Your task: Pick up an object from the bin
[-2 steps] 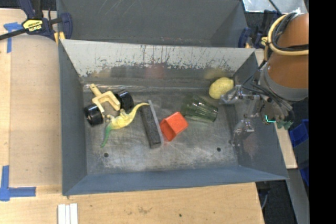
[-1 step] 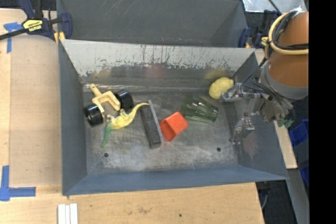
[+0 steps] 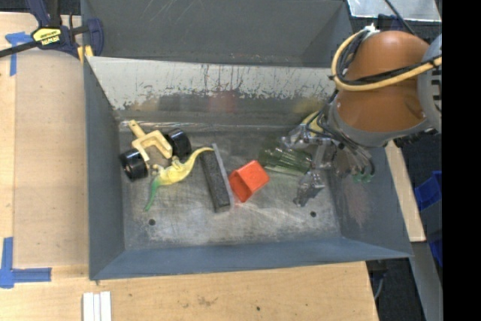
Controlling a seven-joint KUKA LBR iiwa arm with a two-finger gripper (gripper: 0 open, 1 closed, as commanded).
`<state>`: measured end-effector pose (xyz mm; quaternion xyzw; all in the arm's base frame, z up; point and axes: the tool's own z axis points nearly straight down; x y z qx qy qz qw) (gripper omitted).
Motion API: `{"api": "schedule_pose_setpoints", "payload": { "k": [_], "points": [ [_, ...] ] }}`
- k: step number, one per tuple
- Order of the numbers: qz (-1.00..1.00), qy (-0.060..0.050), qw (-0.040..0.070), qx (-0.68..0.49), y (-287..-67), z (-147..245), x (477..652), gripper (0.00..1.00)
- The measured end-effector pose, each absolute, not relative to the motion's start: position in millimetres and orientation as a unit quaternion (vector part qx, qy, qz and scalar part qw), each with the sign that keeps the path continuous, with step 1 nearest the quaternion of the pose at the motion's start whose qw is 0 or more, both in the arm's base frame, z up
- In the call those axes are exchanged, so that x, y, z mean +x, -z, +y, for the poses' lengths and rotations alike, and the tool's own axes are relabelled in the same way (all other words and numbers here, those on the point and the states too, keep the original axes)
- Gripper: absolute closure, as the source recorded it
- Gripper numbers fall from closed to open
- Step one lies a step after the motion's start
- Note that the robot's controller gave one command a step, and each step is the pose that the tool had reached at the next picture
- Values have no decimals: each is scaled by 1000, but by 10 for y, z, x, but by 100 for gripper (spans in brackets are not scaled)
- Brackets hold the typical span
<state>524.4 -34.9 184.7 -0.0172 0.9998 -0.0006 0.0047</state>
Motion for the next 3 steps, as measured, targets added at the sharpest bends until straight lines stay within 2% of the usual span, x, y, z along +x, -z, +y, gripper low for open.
{"api": "schedule_pose_setpoints", "payload": {
  "k": [1,2,3],
  "points": [
    [999,0,3,-47,-1620,268,6023,0],
    [1000,0,1,0,-1603,415,5451,0],
    [990,0,3,-139,-805,319,5460,0]
  ]
}}
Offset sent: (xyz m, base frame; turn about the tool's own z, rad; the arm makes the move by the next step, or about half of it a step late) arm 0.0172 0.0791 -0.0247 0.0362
